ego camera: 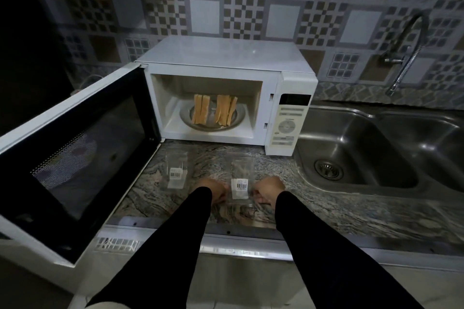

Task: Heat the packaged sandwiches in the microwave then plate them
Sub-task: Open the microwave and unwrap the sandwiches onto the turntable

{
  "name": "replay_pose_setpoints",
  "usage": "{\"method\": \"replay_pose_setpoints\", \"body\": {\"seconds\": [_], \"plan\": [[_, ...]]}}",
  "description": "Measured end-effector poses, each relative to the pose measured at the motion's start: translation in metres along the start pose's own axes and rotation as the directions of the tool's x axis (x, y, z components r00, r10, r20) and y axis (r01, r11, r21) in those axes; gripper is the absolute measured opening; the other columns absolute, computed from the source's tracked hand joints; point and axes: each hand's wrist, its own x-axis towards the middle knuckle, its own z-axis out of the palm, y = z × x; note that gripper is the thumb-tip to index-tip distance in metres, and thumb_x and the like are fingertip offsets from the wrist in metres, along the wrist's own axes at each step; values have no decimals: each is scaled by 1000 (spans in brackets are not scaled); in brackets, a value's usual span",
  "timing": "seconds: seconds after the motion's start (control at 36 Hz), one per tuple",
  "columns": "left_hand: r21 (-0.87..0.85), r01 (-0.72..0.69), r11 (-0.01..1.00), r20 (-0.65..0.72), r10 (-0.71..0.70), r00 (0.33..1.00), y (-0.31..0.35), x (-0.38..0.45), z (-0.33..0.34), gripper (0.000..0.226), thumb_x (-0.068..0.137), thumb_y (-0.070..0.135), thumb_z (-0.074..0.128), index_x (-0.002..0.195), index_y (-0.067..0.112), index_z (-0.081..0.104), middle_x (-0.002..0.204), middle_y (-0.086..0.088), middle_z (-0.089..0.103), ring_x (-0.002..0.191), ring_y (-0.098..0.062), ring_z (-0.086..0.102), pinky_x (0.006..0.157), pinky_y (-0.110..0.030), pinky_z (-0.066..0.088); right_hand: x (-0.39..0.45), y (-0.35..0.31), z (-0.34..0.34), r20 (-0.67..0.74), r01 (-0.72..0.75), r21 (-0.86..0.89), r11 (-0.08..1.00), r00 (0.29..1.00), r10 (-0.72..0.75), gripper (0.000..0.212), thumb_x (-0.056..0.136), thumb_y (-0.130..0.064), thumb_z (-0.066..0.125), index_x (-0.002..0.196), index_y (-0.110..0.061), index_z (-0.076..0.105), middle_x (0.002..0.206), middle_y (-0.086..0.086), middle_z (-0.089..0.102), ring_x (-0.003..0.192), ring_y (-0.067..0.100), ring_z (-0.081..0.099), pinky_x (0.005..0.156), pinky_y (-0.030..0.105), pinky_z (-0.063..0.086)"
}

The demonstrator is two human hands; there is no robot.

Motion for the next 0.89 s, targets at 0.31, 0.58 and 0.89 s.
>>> {"method": "replay_pose_setpoints", "body": {"seconds": [0.31,0.58,0.89], "plan": [[276,-53,960,-105,85,991,-2,7,2,29,83,11,62,110,3,69,112,-14,70,107,-27,67,91,-34,56,4,-3,1,-48,40,-276,960,997,-56,22,90,-8,56,71,1,63,66,12,64,59,24,63,56,27,52],[230,-81,970,-102,107,989,-1,-5,-1,24,89,14,59,108,2,70,111,-16,71,106,-29,67,92,-35,55,3,-8,6,-54,82,-317,945,993,-104,14,88,-6,55,79,0,64,89,19,72,84,31,72,79,36,58],[444,-145,884,-603,415,681,6,-26,-41,49,86,39,61,124,11,49,130,-12,48,122,-30,47,98,-38,41,6,-17,42,17,171,-364,915,984,-177,30,90,-21,58,62,-9,56,100,18,72,94,31,69,84,36,56]]}}
